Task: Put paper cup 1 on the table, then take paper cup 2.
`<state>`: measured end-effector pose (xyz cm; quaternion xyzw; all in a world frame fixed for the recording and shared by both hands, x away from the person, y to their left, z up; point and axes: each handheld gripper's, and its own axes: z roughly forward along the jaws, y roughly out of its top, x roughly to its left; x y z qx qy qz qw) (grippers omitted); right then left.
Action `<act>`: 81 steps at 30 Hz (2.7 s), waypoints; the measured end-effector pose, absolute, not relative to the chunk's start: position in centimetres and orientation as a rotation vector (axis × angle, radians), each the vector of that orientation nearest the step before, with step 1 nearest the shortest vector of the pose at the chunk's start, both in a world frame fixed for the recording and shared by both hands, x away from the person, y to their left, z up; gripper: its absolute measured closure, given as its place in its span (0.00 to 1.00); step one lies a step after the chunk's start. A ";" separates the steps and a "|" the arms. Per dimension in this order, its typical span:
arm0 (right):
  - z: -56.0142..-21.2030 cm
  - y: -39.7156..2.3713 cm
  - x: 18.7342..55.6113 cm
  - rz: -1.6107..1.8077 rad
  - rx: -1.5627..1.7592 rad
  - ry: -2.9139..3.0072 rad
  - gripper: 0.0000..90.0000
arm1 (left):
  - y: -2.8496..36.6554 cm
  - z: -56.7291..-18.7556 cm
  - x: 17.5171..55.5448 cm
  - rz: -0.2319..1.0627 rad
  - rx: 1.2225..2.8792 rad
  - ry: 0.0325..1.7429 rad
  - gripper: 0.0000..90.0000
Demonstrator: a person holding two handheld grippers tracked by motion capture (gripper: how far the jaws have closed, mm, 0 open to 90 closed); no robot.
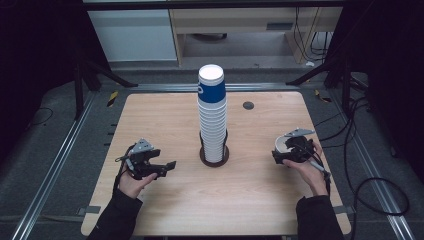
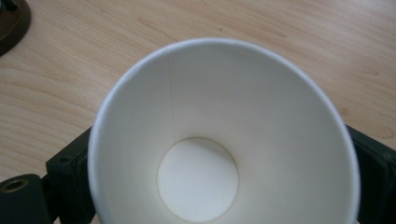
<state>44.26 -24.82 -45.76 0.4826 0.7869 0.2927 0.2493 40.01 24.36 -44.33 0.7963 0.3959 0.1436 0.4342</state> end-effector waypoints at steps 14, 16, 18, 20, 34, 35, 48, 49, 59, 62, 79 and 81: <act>-43.0 -25.1 43.2 1.006 1.277 1.995 0.06 | 24.5 -44.1 39.9 0.359 1.971 0.986 0.18; -42.4 -25.0 43.0 1.039 1.267 1.980 0.07 | 24.5 -44.2 39.9 0.360 1.971 0.986 0.18; -41.9 -24.9 42.7 1.071 1.258 1.969 0.07 | 24.5 -44.1 39.9 0.363 1.970 0.988 0.18; -41.4 -24.8 42.5 1.109 1.244 1.957 0.08 | 24.6 -44.1 39.9 0.363 1.969 0.989 0.18; -38.1 -23.0 40.9 1.324 1.133 1.931 0.11 | 24.5 -44.1 39.9 0.370 1.969 0.987 0.22; -38.0 -23.0 40.9 1.334 1.124 1.935 0.12 | 24.5 -44.1 39.9 0.368 1.966 0.985 0.23; -36.0 -21.6 40.4 1.439 1.055 1.916 0.12 | 24.8 -44.0 39.9 0.357 1.964 0.983 0.32; -35.7 -21.5 40.3 1.451 1.048 1.917 0.12 | 24.8 -43.9 39.8 0.361 1.963 0.984 0.32; -33.6 -19.8 40.5 1.570 0.980 1.888 0.12 | 24.7 -43.8 39.8 0.357 1.964 0.978 0.36; -32.8 -19.3 40.6 1.607 0.960 1.883 0.12 | 24.8 -43.7 39.8 0.357 1.957 0.979 0.36; -30.1 -16.1 41.0 1.699 0.853 1.890 0.10 | 24.8 -43.9 39.9 0.346 1.954 0.989 0.31; -29.8 -15.8 41.0 1.699 0.846 1.888 0.10 | 24.8 -43.9 40.0 0.347 1.954 0.992 0.30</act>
